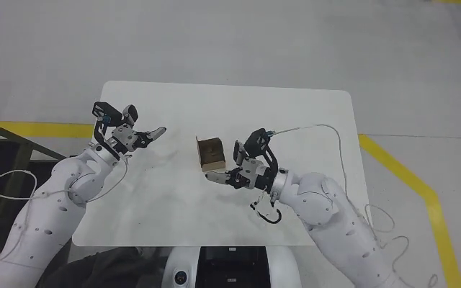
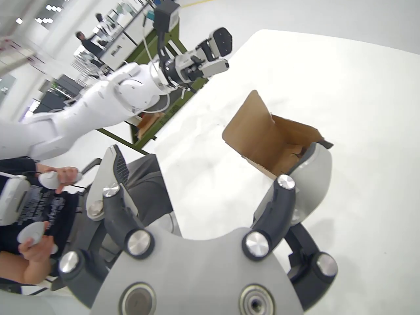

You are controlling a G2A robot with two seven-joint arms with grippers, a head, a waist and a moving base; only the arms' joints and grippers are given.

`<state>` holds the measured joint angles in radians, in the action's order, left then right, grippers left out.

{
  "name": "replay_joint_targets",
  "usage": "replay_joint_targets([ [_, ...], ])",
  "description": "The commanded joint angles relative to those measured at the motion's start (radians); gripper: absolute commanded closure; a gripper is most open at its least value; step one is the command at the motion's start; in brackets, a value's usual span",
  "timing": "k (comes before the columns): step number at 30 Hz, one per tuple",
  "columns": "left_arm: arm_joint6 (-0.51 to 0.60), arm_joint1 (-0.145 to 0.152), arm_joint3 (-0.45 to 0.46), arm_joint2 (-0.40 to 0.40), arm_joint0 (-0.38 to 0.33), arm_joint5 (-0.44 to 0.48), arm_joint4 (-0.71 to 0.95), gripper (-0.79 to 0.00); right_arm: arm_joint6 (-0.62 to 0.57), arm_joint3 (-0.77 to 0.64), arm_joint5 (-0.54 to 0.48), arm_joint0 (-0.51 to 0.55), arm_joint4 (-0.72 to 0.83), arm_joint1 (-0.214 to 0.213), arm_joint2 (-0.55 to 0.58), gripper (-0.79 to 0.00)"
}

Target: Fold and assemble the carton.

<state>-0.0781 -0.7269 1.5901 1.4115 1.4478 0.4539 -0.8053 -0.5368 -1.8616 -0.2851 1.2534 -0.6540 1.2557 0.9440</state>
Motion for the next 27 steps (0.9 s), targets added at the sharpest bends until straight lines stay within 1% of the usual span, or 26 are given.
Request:
replay_joint_targets([
  [1,0.0,0.0,0.0,0.0,0.0,0.0,0.0,-0.785,0.022,0.006,0.054,-0.017,-0.078,0.009,-0.05,-0.785],
  [9,0.0,0.0,0.0,0.0,0.0,0.0,0.0,-0.785,0.085,0.08,0.187,-0.074,-0.286,0.049,-0.213,-0.785],
  [15,0.0,0.0,0.0,0.0,0.0,0.0,0.0,-0.785,0.117,0.093,0.308,-0.096,-0.435,0.071,-0.271,-0.785],
  [18,0.0,0.0,0.0,0.0,0.0,0.0,0.0,-0.785,0.098,0.109,0.412,-0.106,-0.516,0.082,-0.285,-0.785],
  [21,0.0,0.0,0.0,0.0,0.0,0.0,0.0,-0.785,0.079,0.128,0.463,-0.118,-0.524,0.095,-0.292,-0.785],
  [27,0.0,0.0,0.0,0.0,0.0,0.0,0.0,-0.785,0.068,0.156,0.498,-0.108,-0.494,0.103,-0.249,-0.785],
])
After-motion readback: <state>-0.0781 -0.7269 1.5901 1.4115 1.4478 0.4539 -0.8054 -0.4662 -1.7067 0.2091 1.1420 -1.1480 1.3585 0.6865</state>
